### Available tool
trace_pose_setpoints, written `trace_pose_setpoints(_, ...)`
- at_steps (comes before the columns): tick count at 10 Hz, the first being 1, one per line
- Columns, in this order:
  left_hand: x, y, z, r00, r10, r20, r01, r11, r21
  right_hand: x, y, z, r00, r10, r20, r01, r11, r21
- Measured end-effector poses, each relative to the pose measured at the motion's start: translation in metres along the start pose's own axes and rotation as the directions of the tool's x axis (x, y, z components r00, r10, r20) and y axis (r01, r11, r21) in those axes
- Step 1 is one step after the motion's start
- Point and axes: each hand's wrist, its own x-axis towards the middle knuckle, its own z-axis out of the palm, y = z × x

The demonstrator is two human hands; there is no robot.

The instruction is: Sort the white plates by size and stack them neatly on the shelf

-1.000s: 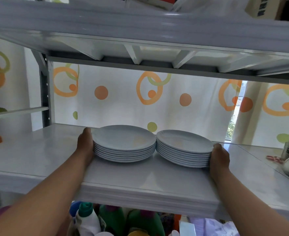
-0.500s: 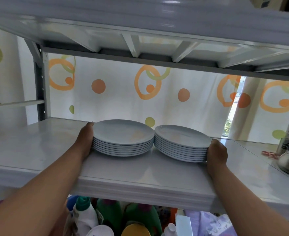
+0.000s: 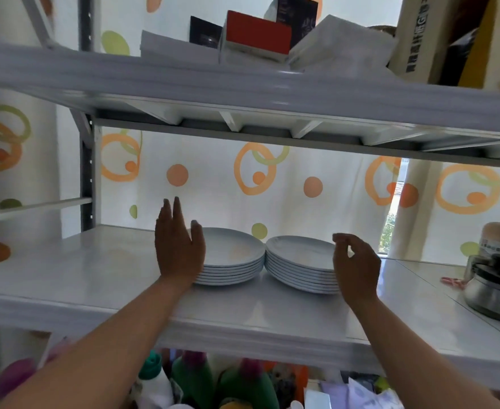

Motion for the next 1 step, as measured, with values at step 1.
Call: trace_pose_setpoints(1, 0.0037, 0.0452, -0.0060, 0.958, 0.287, -0.008, -0.286, 0.955, 0.081, 0.0073, -0.0632, -0.0288, 0.991, -0.129, 0.016, 0.121, 0.958, 0.259)
